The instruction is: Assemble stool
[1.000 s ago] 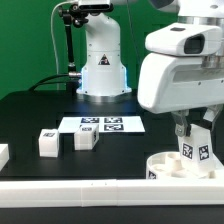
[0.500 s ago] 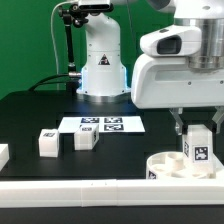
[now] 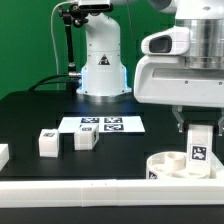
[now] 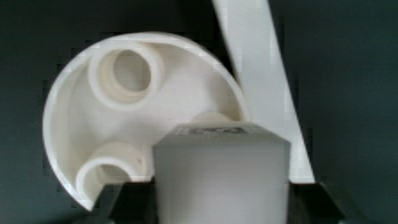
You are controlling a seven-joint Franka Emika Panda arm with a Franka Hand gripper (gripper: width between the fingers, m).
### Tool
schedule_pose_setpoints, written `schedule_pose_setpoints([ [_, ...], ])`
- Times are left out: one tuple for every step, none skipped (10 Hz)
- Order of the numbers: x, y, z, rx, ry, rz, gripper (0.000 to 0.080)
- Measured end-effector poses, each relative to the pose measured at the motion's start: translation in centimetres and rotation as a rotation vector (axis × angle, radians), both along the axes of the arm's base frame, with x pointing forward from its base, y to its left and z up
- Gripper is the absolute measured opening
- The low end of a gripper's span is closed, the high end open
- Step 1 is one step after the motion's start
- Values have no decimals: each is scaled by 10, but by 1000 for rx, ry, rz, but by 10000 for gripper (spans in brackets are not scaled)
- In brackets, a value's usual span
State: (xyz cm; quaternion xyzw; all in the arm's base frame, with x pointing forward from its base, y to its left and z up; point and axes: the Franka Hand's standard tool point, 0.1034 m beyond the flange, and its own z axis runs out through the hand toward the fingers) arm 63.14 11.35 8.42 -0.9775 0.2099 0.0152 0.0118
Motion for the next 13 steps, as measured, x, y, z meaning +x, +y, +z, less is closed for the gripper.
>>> schedule_pose_setpoints([
  [0,1,0,4,3,-55,338],
  [0,2,0,6,5,-99,338],
  [0,3,0,10,8,-158,338],
  [-1,3,0,13,10,-191,338],
  [-1,5,0,23,14,-294,338],
  [0,5,0,43,10,-392,338],
  [-1,5,-1,63,6,-461,338],
  [0,7,0,77,9,-571,338],
  [0,9,0,92,11,-659,338],
  [0,9,0,107,15,-693,338],
  [1,10,0,112,22,-747,338],
  [1,11,0,117,29,-805,338],
  [1,13,0,124,41,-900,338],
])
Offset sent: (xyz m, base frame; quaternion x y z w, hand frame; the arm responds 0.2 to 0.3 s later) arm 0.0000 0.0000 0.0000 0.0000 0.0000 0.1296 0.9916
